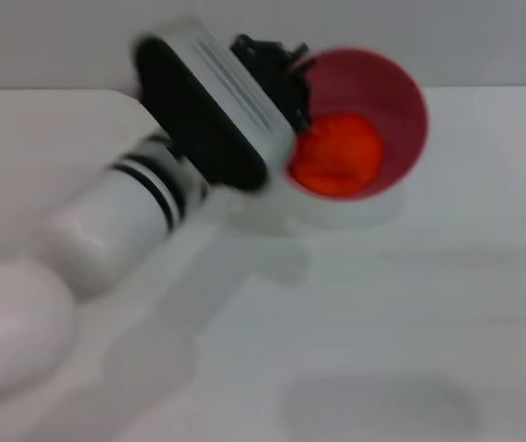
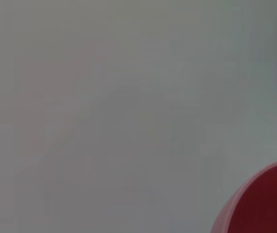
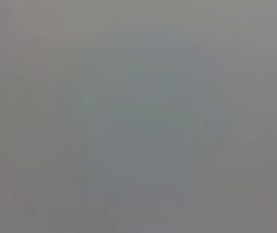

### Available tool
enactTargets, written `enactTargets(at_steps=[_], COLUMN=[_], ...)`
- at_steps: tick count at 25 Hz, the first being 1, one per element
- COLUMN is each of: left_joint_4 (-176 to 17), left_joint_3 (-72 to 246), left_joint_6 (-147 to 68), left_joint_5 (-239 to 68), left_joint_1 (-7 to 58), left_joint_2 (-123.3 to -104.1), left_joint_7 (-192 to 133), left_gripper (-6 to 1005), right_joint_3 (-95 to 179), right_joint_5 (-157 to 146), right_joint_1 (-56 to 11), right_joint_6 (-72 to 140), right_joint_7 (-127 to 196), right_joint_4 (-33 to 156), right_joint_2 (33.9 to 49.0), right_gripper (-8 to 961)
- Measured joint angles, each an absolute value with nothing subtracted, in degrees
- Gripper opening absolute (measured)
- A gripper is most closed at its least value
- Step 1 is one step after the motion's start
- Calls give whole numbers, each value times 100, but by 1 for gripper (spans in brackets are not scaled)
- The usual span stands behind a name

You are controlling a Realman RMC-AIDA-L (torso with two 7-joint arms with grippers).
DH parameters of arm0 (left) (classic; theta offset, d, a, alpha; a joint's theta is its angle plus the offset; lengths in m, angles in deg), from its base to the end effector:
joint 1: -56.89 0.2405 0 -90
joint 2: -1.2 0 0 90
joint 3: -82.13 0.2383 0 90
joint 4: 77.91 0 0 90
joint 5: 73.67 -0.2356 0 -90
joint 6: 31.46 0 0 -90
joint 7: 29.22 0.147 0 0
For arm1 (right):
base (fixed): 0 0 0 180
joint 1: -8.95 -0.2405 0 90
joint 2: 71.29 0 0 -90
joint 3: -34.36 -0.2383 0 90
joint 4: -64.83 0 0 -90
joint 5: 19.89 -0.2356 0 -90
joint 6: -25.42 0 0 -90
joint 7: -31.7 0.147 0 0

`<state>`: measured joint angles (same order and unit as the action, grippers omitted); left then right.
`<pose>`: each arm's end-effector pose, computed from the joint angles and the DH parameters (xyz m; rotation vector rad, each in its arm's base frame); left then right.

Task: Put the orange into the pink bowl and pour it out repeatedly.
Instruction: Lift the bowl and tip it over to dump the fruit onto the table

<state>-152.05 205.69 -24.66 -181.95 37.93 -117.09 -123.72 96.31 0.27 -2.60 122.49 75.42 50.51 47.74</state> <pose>-0.0930 0.3663 -0.0866 -2.1004 0.1739 -0.3008 0.3386 0.2613 0.0769 -1.3553 0.4601 1.3388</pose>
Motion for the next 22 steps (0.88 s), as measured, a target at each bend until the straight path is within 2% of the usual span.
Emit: enactTargets(at_steps=[22], left_joint_4=[-14235], left_joint_3=[22597], left_joint_6=[1728], left_joint_5=[-19515], left_joint_1=[3599], left_joint_2=[-11754], left_joint_7=[-12170], left_gripper=[42], right_joint_3=[9818], right_joint_5=[95], right_joint_1=[-748], right_joint_6=[12666], right_joint_7=[7635], right_joint_4=[5622], right_joint_2=[4789], right_gripper=[635])
